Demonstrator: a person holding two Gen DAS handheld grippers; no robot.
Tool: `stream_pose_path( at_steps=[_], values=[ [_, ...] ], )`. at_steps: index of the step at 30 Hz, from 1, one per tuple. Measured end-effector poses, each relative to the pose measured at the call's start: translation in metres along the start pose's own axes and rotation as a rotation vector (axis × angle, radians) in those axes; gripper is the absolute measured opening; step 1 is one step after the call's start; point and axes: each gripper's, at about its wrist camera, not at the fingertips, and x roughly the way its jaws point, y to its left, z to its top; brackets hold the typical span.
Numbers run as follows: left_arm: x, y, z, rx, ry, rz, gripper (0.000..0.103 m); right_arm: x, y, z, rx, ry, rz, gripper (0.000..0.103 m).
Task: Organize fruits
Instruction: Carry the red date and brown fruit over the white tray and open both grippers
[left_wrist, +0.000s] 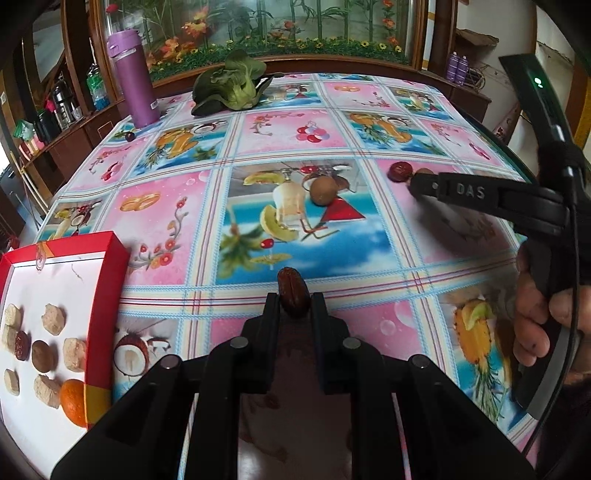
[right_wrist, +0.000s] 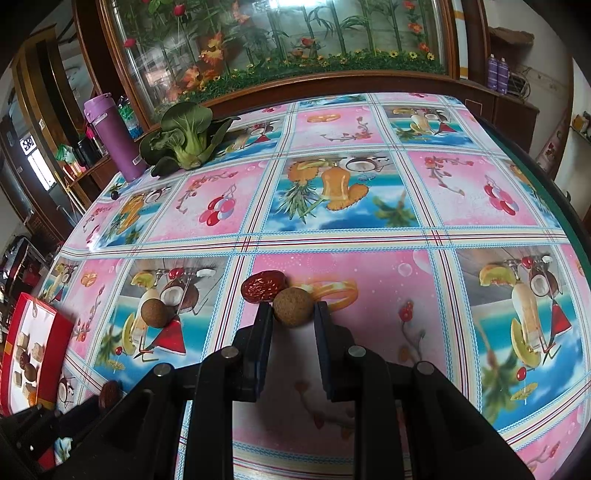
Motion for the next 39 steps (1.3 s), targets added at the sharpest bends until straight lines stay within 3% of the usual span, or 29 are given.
stream_pose_path(
  at_steps=[12, 21, 34, 39],
  values=[
    [-0.020, -0.011, -0.006, 0.020, -0.022, -0.021, 0.018, -0.001, -0.001, -0.001, 0.002, -0.002, -0.013, 0.022],
    [-0.054, 0.002, -0.003, -0.006, -0.092, -0.028, 0.018, -0.014, -0.017, -0.004, 0.066, -0.046, -0.062, 0.022],
    [-0.140, 0.089, -0.010, -0.146, -0.293, 0.035, 0.019, -0.066, -0.011, -0.015, 0.152, -0.250, -0.087, 0.022],
    [-0.155, 0.127, -0.023, -0.210, -0.322, 0.072, 0.019, -0.080, 0.016, -0.022, 0.161, -0.248, -0.008, 0.022]
  ],
)
